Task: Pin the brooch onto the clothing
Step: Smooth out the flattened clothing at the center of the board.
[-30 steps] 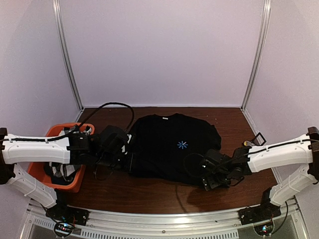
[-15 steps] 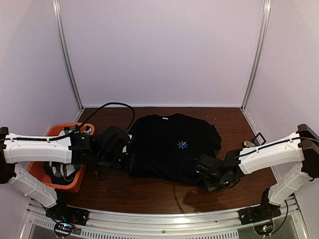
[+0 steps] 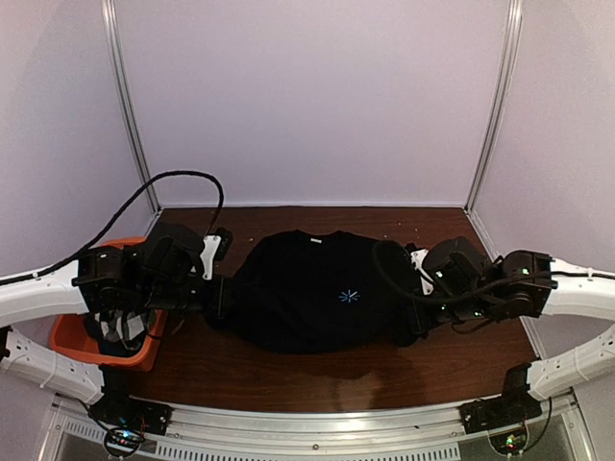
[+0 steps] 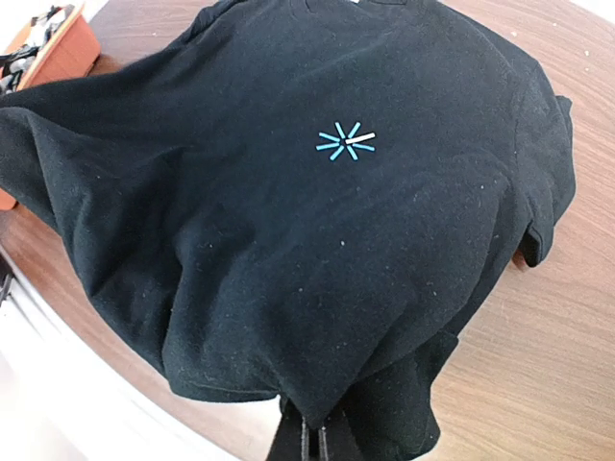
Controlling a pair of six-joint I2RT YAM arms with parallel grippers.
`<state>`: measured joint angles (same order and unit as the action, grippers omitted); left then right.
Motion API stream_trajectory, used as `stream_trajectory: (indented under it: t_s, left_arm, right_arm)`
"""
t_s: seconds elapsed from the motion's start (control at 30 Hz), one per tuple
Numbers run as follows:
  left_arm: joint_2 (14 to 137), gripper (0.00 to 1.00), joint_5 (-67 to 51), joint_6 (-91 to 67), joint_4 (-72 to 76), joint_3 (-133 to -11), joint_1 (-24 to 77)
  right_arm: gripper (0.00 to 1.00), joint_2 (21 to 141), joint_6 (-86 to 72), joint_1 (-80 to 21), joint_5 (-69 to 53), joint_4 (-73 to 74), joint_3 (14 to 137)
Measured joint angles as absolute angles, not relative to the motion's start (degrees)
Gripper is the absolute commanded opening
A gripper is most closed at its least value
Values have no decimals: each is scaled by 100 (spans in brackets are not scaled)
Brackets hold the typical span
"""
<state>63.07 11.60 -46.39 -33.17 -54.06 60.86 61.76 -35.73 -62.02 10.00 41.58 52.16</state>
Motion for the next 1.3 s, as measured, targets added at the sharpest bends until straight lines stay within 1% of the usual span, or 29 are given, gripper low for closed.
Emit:
stream_trajectory:
  t_s: [0.2, 0.43, 0.53, 0.57, 0.6, 0.67, 0.7, 0.73, 0.77, 0.8, 0.83, 0.87, 0.9, 0.97, 1.03, 1.07, 1.2, 1.3]
  left_arm:
    - [5749, 4, 1070, -4663, -3538, -5009, 6090]
    - [5483, 4, 1039, -4709, -3680, -4993, 6095]
    - [5671, 3, 1022, -4781, -3734, -4888, 6097]
    - [5798, 3, 1028, -4823, -3741, -4825, 6097]
    - [5966, 4, 1044, -4866, -3743, -4759, 6097]
    - [6383, 13, 1109, -4954, -3758, -4678, 6097]
    - [6628, 20, 1157, -4982, -3756, -4672, 6097]
    - [6805, 34, 1194, -4974, -3745, -4672, 6095]
    - [7039, 45, 1267, -5002, -3739, -4685, 6097]
    - [7177, 58, 1319, -4980, -3747, -4705, 6097]
    - [7319, 68, 1376, -4971, -3756, -4746, 6097]
    - [7422, 79, 1446, -4943, -3760, -4803, 6095]
    - [7485, 86, 1520, -4915, -3780, -4888, 6090]
    - [7507, 96, 1673, -4864, -3791, -5109, 6042]
    - [7443, 98, 1796, -4779, -3750, -5343, 5894]
    - [7391, 98, 1813, -4716, -3699, -5476, 5749]
    - [7240, 97, 1883, -4477, -3291, -5824, 5024]
    - [7688, 95, 1929, -4311, -3050, -6206, 4589]
  right_arm:
    - [0, 6095, -3557, -6202, 869, 4504, 5221]
    - [0, 5749, -3417, -6202, 401, 4670, 5221]
    - [6, 5859, -3424, -6202, 360, 4685, 5107]
    - [10, 5986, -3433, -6202, 368, 4687, 5050]
    - [16, 6173, -3435, -6202, 397, 4681, 4995]
    - [23, 6676, -3437, -6202, 537, 4665, 4941]
    - [28, 6904, -3459, -6202, 611, 4665, 4939]
    - [33, 7170, -3439, -6202, 729, 4657, 4943]
    - [40, 7415, -3420, -6202, 840, 4652, 4950]
    - [50, 7592, -3426, -6202, 934, 4661, 4965]
    - [57, 7776, -3389, -6202, 1061, 4709, 5019]
    - [62, 7920, -3356, -6200, 1177, 4740, 5105]
    - [66, 8020, -3315, -6195, 1299, 4772, 5225]
    - [75, 8123, -3236, -6147, 1551, 4838, 5527]
    - [85, 8138, -3164, -6055, 1715, 4831, 5819]
    - [86, 8134, -3083, -5953, 1787, 4803, 5970]
    - [84, 8143, -2753, -5210, 1839, 4460, 6224]
    - [81, 8355, -2578, -4488, 1765, 4117, 6309]
